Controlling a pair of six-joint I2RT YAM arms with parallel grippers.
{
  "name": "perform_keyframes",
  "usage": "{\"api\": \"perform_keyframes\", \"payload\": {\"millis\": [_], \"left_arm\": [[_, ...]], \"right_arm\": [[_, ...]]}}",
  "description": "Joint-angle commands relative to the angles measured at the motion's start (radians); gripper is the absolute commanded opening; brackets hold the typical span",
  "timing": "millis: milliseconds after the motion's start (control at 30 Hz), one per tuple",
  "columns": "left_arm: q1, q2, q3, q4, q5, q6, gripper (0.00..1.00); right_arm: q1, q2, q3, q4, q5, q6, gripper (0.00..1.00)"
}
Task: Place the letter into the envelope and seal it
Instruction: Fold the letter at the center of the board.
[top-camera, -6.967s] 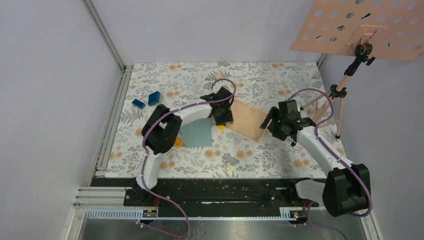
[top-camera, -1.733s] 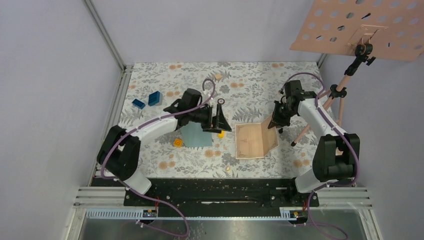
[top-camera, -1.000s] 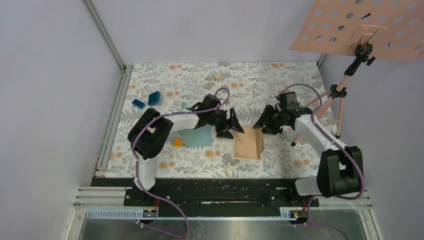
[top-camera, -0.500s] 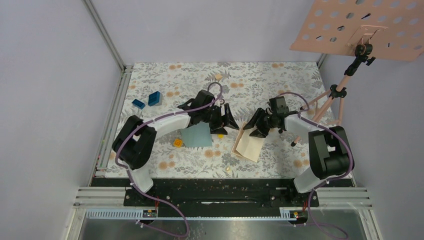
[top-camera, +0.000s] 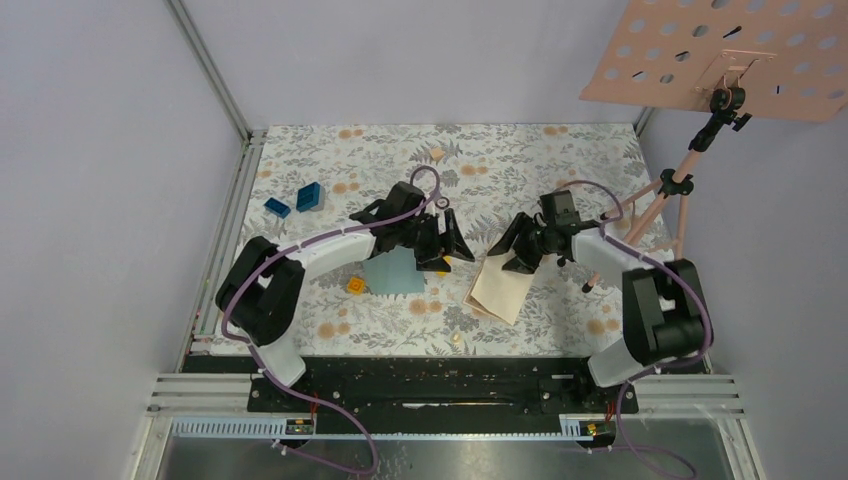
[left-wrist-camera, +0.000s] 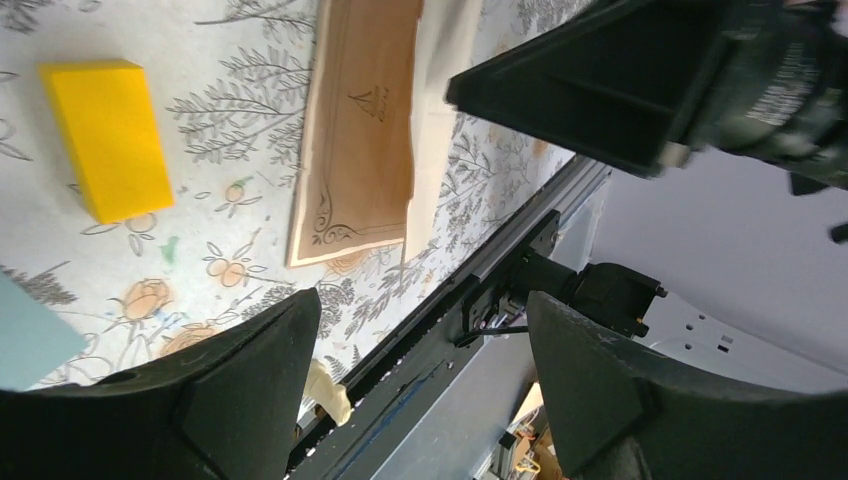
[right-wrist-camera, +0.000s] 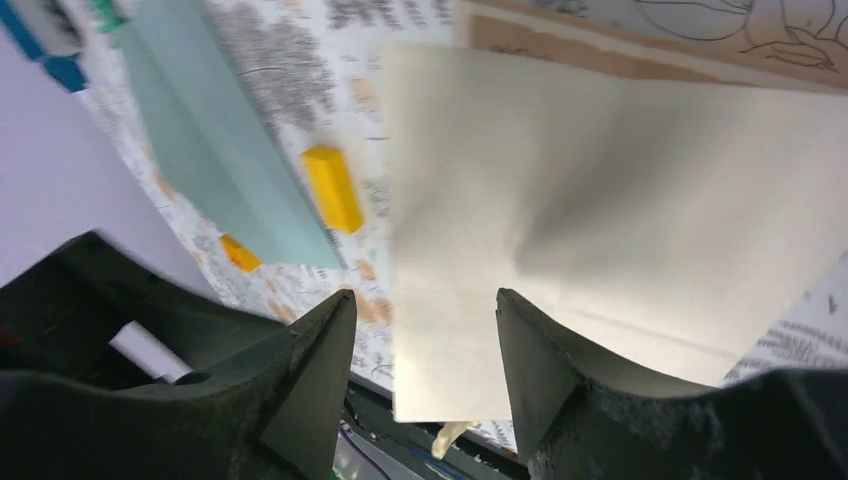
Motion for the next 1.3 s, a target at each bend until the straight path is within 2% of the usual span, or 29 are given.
{"api": "perform_keyframes", "payload": {"millis": [0, 100, 267, 300, 333, 433, 500, 533, 867, 1033, 1133, 1233, 1267], "left_arm": [[-0.042, -0.024, 0.018, 0.063, 0.021, -0.03, 0.78], [-0.064, 0.005, 0.037, 0.068, 0.024, -0.041, 0.77], [-0.082, 0.018, 0.057, 0.081, 0.028, -0.048, 0.77], [-0.084, 0.019, 0.062, 0.081, 0.026, -0.049, 0.77], [-0.087, 0.021, 0.069, 0.081, 0.026, -0.053, 0.77], [-0.105, 0.03, 0.09, 0.081, 0.011, -0.065, 0.77], [-0.116, 0.051, 0.104, 0.08, -0.003, -0.073, 0.75], [-0.121, 0.064, 0.111, 0.081, 0.001, -0.078, 0.74], [-0.15, 0.221, 0.119, 0.296, 0.08, -0.218, 0.61], [-0.151, 0.297, 0.168, 0.139, -0.028, -0.127, 0.59], [-0.151, 0.312, 0.149, 0.123, -0.053, -0.121, 0.59], [-0.15, 0.32, 0.128, 0.133, -0.06, -0.13, 0.59], [-0.15, 0.326, 0.122, 0.135, -0.057, -0.128, 0.59]], "right_arm": [[0.007, -0.185, 0.058, -0.068, 0.051, -0.03, 0.63], [0.007, -0.231, 0.07, -0.103, 0.063, -0.047, 0.71], [0.004, -0.265, 0.058, -0.166, 0.117, -0.092, 0.7], [0.002, -0.279, 0.047, -0.172, 0.142, -0.101, 0.65], [0.002, -0.294, 0.031, -0.176, 0.166, -0.113, 0.54], [0.002, -0.336, 0.004, -0.24, 0.289, -0.186, 0.15], [0.002, -0.358, -0.011, -0.281, 0.328, -0.214, 0.02], [0.002, -0.371, -0.025, -0.289, 0.326, -0.22, 0.0], [0.01, -0.421, -0.104, -0.261, 0.269, -0.199, 0.0], [0.01, -0.407, -0.11, -0.257, 0.276, -0.207, 0.0], [0.01, -0.386, -0.142, -0.229, 0.275, -0.204, 0.0], [0.01, -0.368, -0.199, -0.16, 0.249, -0.183, 0.08], [0.01, -0.366, -0.244, -0.117, 0.219, -0.169, 0.19]]}}
